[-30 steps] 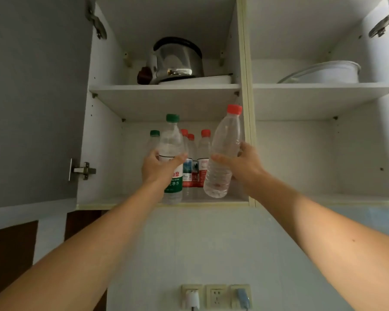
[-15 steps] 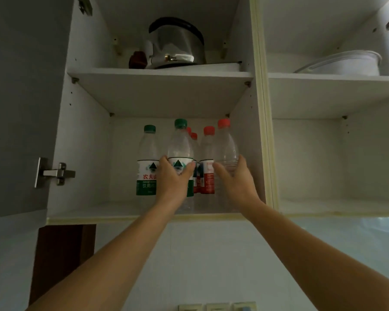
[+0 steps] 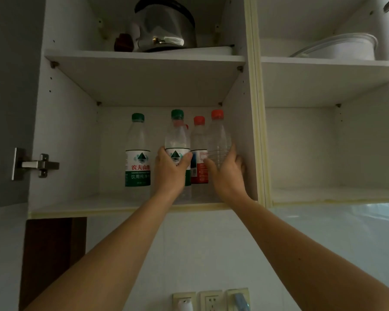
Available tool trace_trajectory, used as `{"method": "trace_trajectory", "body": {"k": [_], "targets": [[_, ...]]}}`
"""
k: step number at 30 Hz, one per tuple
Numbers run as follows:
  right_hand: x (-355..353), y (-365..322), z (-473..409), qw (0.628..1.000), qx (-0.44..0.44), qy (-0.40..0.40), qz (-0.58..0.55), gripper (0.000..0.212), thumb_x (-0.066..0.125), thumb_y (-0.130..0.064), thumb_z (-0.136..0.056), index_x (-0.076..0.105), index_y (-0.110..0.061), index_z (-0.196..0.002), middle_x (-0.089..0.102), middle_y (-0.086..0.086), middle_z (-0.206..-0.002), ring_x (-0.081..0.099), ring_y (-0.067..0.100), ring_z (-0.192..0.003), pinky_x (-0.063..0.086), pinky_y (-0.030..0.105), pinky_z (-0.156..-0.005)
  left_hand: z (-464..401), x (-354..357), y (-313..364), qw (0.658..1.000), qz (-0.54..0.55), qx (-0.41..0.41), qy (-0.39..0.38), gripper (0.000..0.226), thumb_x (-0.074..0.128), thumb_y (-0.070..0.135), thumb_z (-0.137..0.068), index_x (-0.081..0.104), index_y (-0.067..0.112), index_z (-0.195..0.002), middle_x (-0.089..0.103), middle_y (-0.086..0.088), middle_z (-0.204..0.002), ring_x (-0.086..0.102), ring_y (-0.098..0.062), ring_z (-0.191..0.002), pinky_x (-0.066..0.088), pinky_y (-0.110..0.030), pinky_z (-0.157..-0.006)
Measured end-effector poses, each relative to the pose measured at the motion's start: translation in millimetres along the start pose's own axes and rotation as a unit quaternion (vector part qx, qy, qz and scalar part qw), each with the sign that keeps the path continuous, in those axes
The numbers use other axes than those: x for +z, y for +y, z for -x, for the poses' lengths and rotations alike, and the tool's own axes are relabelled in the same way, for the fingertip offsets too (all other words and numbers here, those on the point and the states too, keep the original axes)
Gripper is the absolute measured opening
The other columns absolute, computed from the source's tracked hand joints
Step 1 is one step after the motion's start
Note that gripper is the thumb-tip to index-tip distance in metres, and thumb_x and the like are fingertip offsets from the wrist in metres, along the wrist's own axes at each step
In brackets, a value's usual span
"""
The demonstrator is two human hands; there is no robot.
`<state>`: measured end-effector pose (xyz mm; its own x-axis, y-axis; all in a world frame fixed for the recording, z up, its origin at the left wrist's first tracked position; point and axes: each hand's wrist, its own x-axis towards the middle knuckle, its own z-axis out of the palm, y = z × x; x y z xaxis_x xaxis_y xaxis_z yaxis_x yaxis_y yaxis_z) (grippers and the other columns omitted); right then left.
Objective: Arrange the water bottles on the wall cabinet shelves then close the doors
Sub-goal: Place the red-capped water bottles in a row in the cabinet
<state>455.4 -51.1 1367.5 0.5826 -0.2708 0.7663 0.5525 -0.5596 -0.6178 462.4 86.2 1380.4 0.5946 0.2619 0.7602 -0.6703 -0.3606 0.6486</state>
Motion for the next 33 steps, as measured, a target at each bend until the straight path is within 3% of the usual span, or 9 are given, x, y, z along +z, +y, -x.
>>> {"method": "trace_trajectory", "body": {"k": [2, 6, 11, 13, 16, 18, 21, 29, 33], "targets": [[-3, -1, 3, 1.000, 0.000, -0.012, 0.002, 0.090, 0.060, -0.044, -0.098, -0.002, -0.023, -0.161, 0.027, 0.014, -0.157, 0.026, 0.034, -0.145, 0.030, 0.052, -0.115, 3, 0, 4, 1.000, -0.014, -0.003, -0.001, 0.063, 0.066, 0.045, -0.093, 0.042, 0.010, -0.140, 0.058, -0.011, -0.129, 0.061, -0.028, -0.113, 0.054, -0.049, -0.094], [-13, -4, 13, 0.999, 0.008, -0.041, 0.032, 0.093, 0.062, -0.040, -0.098, -0.003, -0.018, -0.160, 0.025, 0.018, -0.155, 0.024, 0.038, -0.144, 0.028, 0.054, -0.116, 8, -4, 14, 0.998, -0.061, -0.030, -0.018, 0.064, 0.064, 0.044, -0.095, 0.039, 0.011, -0.144, 0.051, -0.014, -0.135, 0.058, -0.031, -0.117, 0.054, -0.050, -0.097], [-47, -10, 44, 0.990, -0.062, -0.043, 0.116, 0.073, 0.059, -0.040, -0.096, 0.020, -0.024, -0.155, 0.032, 0.011, -0.145, 0.031, 0.031, -0.132, 0.035, 0.047, -0.109, 30, -18, 32, 0.987, -0.158, 0.028, 0.001, 0.081, 0.063, 0.044, -0.096, 0.022, 0.009, -0.155, 0.033, -0.017, -0.153, 0.037, -0.033, -0.139, 0.037, -0.043, -0.111], [-70, -14, 55, 0.986, -0.090, -0.043, 0.135, 0.059, 0.055, -0.036, -0.097, 0.032, -0.025, -0.150, 0.035, 0.009, -0.141, 0.032, 0.029, -0.127, 0.035, 0.041, -0.107, 44, -23, 44, 0.984, -0.163, 0.075, 0.022, 0.075, 0.062, 0.044, -0.096, 0.028, 0.010, -0.153, 0.035, -0.013, -0.152, 0.037, -0.029, -0.138, 0.036, -0.039, -0.110], [-105, -18, 71, 0.986, -0.104, -0.043, 0.126, 0.047, 0.050, -0.027, -0.098, 0.043, -0.019, -0.144, 0.039, 0.008, -0.138, 0.033, 0.027, -0.126, 0.028, 0.030, -0.099, 68, -30, 62, 0.981, -0.136, 0.134, 0.037, 0.054, 0.060, 0.043, -0.097, 0.045, 0.014, -0.140, 0.050, -0.006, -0.137, 0.050, -0.018, -0.121, 0.041, -0.024, -0.095], [-127, -17, 85, 0.984, -0.122, -0.045, 0.118, 0.035, 0.049, -0.026, -0.100, 0.055, -0.017, -0.134, 0.046, 0.004, -0.128, 0.037, 0.026, -0.123, 0.028, 0.026, -0.094, 90, -34, 72, 0.984, -0.102, 0.145, 0.006, 0.038, 0.057, 0.044, -0.099, 0.056, 0.018, -0.127, 0.062, 0.000, -0.114, 0.060, -0.008, -0.094, 0.045, -0.013, -0.074], [-153, -7, 113, 0.987, -0.122, -0.054, 0.093, 0.022, 0.050, -0.027, -0.101, 0.068, -0.019, -0.111, 0.051, -0.002, -0.115, 0.041, 0.022, -0.116, 0.030, 0.024, -0.091, 131, -37, 77, 0.987, -0.065, 0.110, -0.093, 0.031, 0.052, 0.048, -0.101, 0.064, 0.019, -0.106, 0.069, 0.004, -0.085, 0.066, -0.007, -0.063, 0.048, -0.019, -0.055], [-196, 57, 224, 0.986, -0.019, -0.141, 0.084, 0.014, 0.057, -0.018, -0.098, 0.070, -0.014, -0.094, 0.061, 0.007, -0.106, 0.054, 0.031, -0.108, 0.041, 0.033, -0.091, 254, -22, 54, 0.974, -0.073, -0.029, -0.213, 0.042, 0.050, 0.049, -0.102, 0.069, 0.013, -0.095, 0.073, -0.002, -0.071, 0.068, -0.014, -0.056, 0.048, -0.021, -0.048], [-225, 88, 279, 0.979, 0.032, -0.153, 0.127, 0.017, 0.058, -0.020, -0.097, 0.073, -0.012, -0.097, 0.064, 0.007, -0.109, 0.055, 0.029, -0.110, 0.043, 0.041, -0.098, 313, -9, 46, 0.951, -0.058, -0.106, -0.283, 0.043, 0.050, 0.047, -0.102, 0.069, 0.011, -0.094, 0.073, -0.006, -0.071, 0.066, -0.016, -0.056, 0.048, -0.023, -0.050]]}}
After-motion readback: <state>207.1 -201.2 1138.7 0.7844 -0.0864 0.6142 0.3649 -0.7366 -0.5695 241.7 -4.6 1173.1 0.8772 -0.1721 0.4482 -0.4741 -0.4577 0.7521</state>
